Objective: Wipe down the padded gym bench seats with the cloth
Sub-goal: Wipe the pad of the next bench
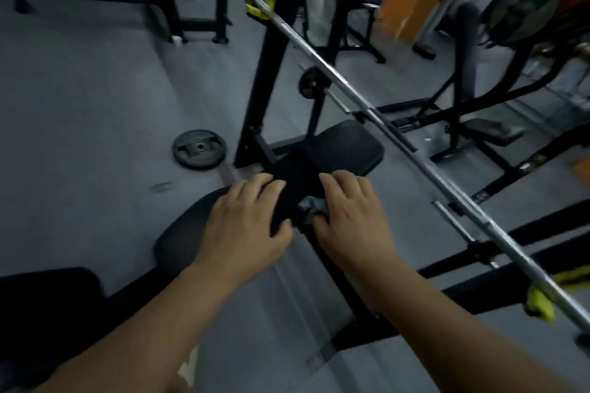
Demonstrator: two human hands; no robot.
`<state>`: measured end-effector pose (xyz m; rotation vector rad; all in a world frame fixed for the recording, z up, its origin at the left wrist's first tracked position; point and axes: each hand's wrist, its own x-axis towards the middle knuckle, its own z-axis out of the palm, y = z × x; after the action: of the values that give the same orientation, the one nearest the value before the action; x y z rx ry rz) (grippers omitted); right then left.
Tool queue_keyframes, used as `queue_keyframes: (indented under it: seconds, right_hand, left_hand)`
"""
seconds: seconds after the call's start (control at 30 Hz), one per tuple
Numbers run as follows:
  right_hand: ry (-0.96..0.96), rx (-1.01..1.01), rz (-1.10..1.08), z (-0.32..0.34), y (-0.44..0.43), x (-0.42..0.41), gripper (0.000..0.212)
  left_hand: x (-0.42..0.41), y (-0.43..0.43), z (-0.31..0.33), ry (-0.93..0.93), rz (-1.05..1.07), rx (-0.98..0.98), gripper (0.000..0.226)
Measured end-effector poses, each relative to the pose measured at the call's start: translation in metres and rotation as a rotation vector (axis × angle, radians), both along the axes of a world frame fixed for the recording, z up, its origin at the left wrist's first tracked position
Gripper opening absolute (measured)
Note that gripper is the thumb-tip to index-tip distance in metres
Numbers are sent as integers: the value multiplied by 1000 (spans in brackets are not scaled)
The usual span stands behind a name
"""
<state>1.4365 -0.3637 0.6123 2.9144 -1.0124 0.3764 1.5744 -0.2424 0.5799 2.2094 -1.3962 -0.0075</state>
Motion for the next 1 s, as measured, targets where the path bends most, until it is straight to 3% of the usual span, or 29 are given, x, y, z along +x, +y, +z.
queue_keyframes:
  seconds: [0.13,0.37,0.53,0.7,0.77,0.9,1.0]
  right_hand:
    - [64,-24,-67,-25,-78,38,65]
    - [86,71,-217,-94,-205,112,44]
    - [86,125,-283,-147,-291,135,36]
    - [43,33,-333,-189,-385,150,33]
    - [7,-53,-344,-210,-419,154,37]
    - [391,-3,-337,-283,-451,143,72]
    - [404,27,-295,-304,-457,134,81]
  left_hand:
    - [44,-83,-44,71,-83,24,60]
    - [119,-237,-108,184,-219,69,63]
    - [145,-319,-166,250,-248,129,64]
    - [148,-393,-224,292,-242,113,65]
    - [145,-425,-245,285,-211,66,65]
    - [131,-466,-305,269,-187,140,75]
    - [116,-469,-341,175,-179,210,82]
